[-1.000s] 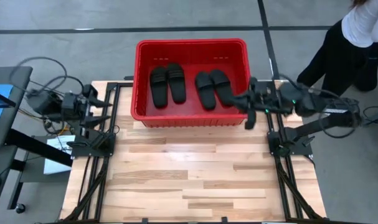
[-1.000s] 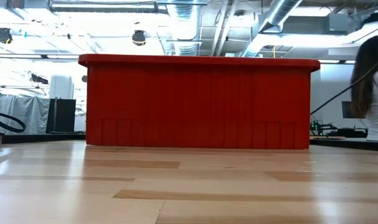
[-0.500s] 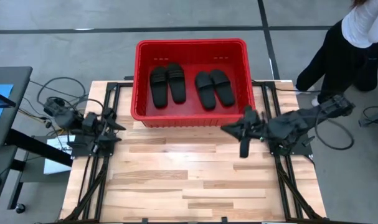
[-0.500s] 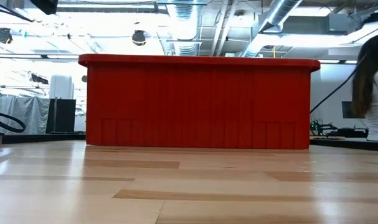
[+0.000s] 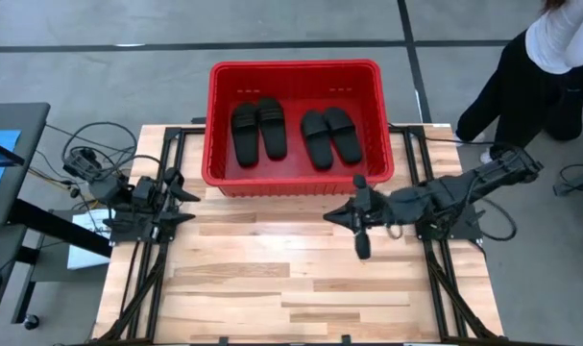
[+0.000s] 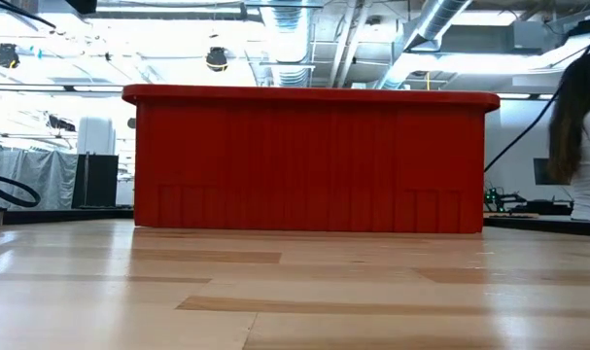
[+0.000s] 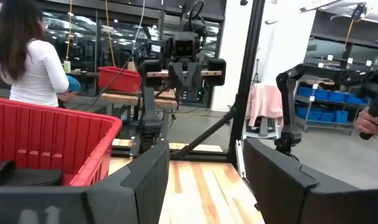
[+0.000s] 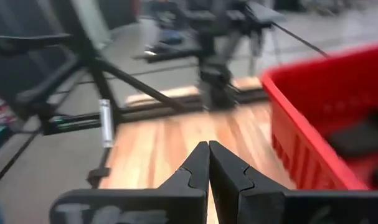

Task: Pick and place slides into bin
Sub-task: Return to Home Position

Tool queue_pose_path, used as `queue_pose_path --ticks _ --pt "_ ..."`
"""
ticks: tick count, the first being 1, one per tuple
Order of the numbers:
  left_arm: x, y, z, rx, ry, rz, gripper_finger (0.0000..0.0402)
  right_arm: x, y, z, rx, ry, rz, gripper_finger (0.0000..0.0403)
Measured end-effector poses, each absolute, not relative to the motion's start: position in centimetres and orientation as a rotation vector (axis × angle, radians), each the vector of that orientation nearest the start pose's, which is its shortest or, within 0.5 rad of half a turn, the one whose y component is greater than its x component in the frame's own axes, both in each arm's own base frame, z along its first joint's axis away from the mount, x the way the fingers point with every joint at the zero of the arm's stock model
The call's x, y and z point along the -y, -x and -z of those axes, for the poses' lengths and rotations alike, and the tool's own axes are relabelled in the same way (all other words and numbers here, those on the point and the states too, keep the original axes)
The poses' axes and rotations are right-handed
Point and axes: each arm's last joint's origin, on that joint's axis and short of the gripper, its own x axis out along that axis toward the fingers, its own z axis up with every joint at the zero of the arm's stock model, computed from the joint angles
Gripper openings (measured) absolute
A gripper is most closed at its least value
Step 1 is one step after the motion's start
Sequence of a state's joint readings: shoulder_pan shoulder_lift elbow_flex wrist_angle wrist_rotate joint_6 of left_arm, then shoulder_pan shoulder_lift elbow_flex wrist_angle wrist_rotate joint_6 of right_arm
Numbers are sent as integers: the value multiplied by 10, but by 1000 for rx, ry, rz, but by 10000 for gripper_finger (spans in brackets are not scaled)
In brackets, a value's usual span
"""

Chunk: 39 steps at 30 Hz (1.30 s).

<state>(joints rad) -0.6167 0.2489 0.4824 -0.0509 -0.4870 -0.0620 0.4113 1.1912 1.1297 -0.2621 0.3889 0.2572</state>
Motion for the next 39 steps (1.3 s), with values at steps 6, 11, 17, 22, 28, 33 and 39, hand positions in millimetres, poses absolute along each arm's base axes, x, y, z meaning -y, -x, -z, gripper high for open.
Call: queue_pose_path --ticks 6,11,17,22,28,33,39 --pt "34 -73 -303 177 176 110 196 -78 -225 -374 -204 -14 -112 0" --pt "34 -73 -305 191 191 87 196 -60 -197 -340 -101 -44 -136 0" --pt "33 -73 -306 198 182 48 196 -46 -158 -304 62 -145 -219 0" --pt "41 -86 -298 141 162 30 196 -45 -144 -281 65 -147 -247 0" --pt "54 -104 -289 50 158 32 196 -46 -139 -258 17 -172 -250 0" --pt "57 -101 -286 27 159 10 196 -43 -134 -241 34 -198 -208 0" --pt "51 -89 -282 -5 128 -14 196 -41 -128 -232 54 -195 -232 0"
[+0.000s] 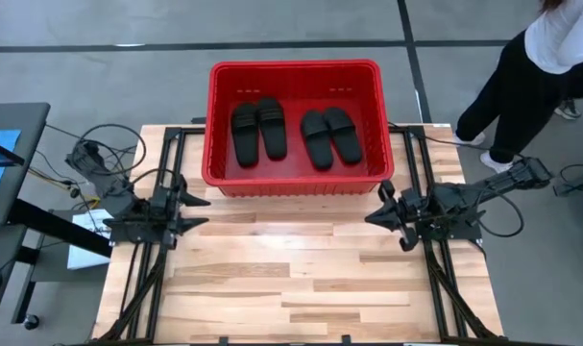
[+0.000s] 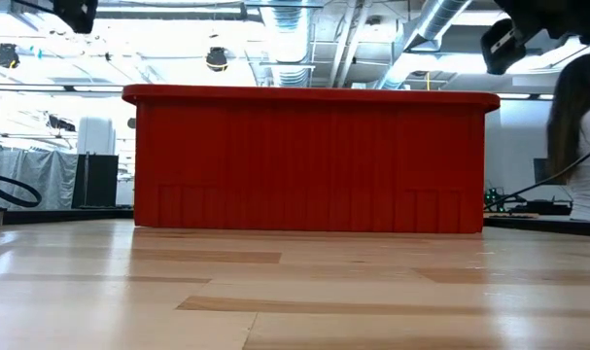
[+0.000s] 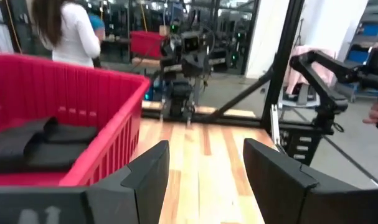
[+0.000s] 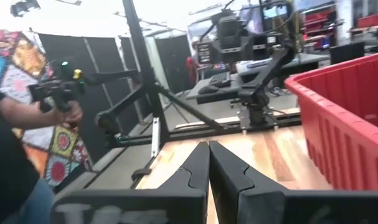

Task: Pick and place slides into bin
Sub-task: Return to Home Position

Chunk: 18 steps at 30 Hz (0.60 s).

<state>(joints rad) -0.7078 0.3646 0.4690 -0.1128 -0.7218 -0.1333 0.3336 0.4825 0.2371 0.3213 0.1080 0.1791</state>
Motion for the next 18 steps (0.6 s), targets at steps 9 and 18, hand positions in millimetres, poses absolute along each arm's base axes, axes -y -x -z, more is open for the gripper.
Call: queue_pose_path --ticks 9,18 --pt "46 -72 -258 11 250 193 196 -43 -126 -225 -30 -192 -293 0" --pt "58 -75 -215 88 345 390 196 -51 -123 -223 -57 -228 -347 0"
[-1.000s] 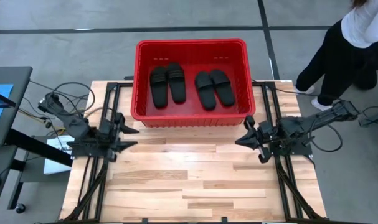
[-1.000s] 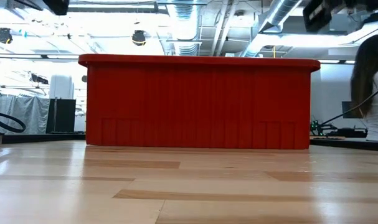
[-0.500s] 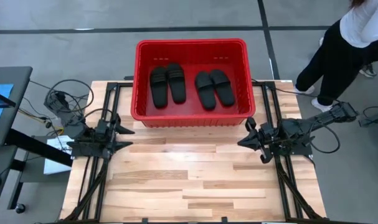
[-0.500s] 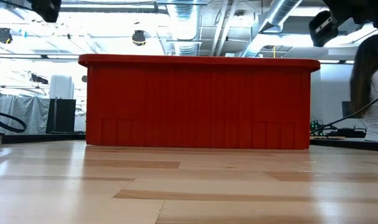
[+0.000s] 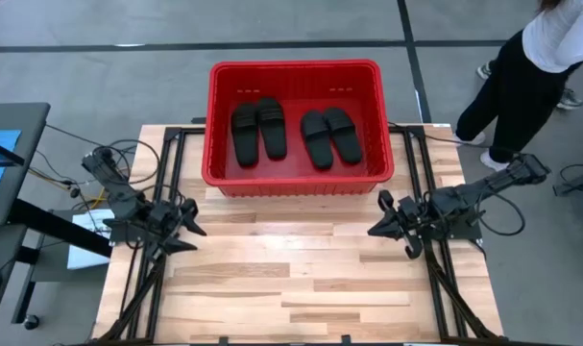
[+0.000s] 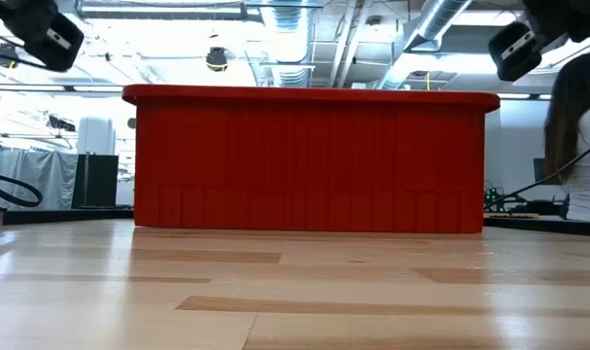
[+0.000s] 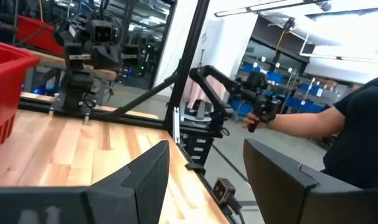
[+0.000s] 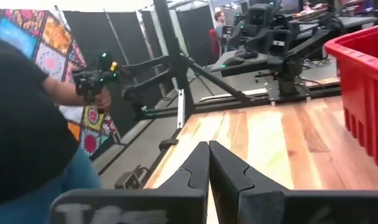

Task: Pick and place slides into bin
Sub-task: Return to Home Position

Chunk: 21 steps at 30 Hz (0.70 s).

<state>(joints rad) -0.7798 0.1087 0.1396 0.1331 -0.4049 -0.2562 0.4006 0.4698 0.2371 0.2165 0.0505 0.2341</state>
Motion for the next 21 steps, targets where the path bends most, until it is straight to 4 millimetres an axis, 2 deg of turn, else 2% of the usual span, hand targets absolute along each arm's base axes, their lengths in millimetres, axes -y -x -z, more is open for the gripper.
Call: queue_pose_path --ticks 8,15,21 --pt "62 -76 -197 93 323 410 196 -63 -117 -212 -171 -165 -440 0" --pt "63 -75 -197 103 276 413 196 -70 -113 -213 -170 -142 -496 0" --pt "58 -72 -200 154 247 354 196 -67 -114 -210 -182 -123 -379 0"
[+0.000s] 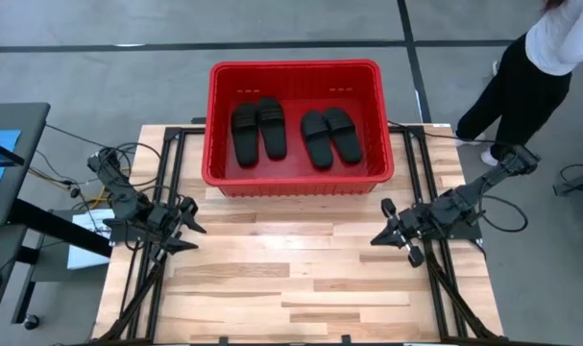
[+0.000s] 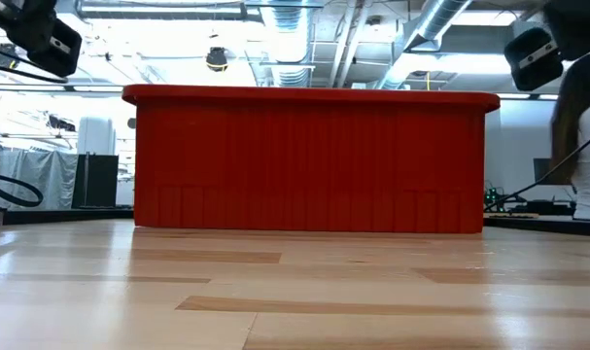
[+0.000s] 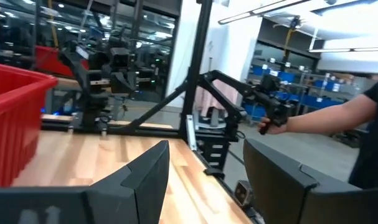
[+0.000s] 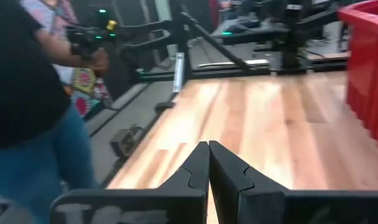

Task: Pick and place slides into bin
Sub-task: Return to Home Position

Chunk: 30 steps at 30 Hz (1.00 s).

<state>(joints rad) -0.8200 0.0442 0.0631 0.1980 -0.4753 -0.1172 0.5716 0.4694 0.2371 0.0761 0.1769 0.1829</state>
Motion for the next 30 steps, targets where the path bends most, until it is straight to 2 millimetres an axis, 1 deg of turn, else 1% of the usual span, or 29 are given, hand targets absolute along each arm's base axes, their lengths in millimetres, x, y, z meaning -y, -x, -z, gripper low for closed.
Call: queue_pose_path --ticks 3,6,10,14,16,25,30 --pt "55 -70 -199 149 245 332 196 -65 -114 -208 -189 -113 -316 0" --pt "55 -70 -198 148 244 321 196 -65 -114 -206 -182 -116 -292 0" --pt "56 -72 -190 184 259 304 196 -64 -114 -189 -155 -158 -294 0" --pt "54 -72 -192 212 264 263 196 -63 -112 -174 -71 -199 -306 0" --pt "53 -73 -192 214 259 232 196 -62 -110 -164 -62 -203 -308 0" --pt "53 -73 -193 219 281 232 196 -62 -110 -163 -70 -158 -310 0" --pt "52 -74 -190 197 269 172 196 -62 -110 -162 -74 -146 -308 0"
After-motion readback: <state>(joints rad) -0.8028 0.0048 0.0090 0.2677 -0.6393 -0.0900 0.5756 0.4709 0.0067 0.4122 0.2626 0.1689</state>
